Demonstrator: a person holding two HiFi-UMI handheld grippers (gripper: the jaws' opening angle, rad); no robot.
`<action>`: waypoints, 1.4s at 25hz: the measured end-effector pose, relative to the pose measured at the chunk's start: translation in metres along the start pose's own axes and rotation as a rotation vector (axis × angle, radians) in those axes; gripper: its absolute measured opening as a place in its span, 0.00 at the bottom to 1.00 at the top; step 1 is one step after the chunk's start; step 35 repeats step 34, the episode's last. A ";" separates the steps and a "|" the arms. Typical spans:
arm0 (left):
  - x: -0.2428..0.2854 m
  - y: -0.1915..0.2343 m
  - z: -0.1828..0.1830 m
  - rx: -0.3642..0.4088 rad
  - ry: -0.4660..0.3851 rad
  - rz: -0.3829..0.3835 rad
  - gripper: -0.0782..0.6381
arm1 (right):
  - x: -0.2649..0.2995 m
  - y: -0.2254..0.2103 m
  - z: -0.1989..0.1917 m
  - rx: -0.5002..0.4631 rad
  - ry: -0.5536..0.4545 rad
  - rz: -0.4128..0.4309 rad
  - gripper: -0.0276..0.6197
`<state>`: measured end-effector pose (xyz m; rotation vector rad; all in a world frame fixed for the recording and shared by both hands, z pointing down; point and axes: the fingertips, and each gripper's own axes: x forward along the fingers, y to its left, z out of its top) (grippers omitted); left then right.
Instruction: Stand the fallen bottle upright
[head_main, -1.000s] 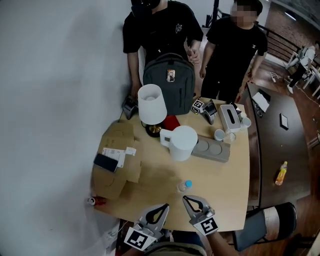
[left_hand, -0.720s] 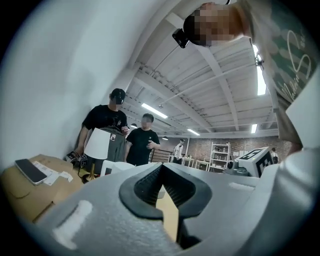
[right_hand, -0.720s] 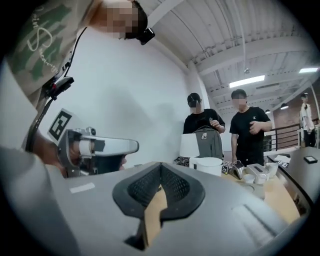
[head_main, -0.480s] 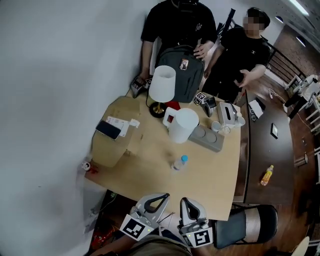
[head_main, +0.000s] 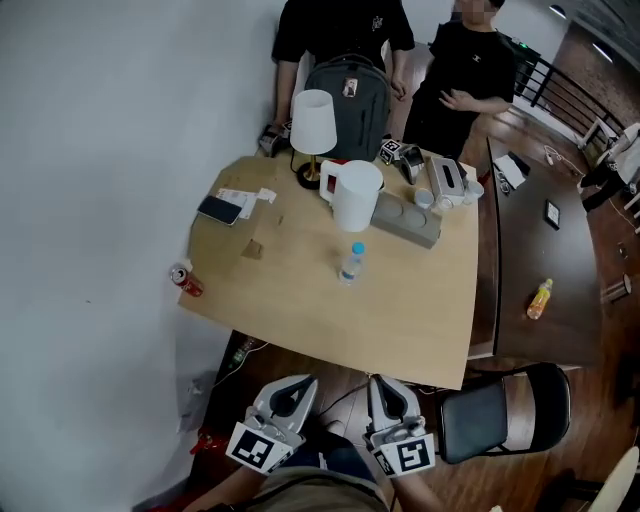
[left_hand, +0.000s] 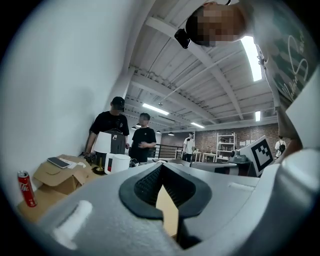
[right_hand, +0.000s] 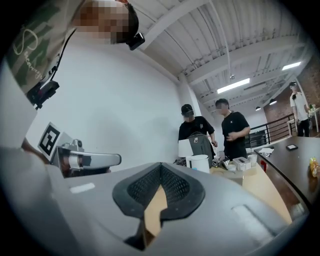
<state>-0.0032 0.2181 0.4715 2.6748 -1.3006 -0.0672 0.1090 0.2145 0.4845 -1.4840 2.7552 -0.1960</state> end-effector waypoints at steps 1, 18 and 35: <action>-0.006 -0.007 0.004 0.003 0.000 -0.009 0.11 | -0.007 0.007 0.004 0.007 0.001 -0.002 0.05; -0.052 -0.018 0.041 0.020 -0.077 -0.103 0.11 | -0.021 0.086 0.040 -0.117 -0.048 -0.100 0.05; -0.069 -0.018 0.050 0.006 -0.094 -0.097 0.11 | -0.027 0.103 0.049 -0.059 -0.068 -0.100 0.05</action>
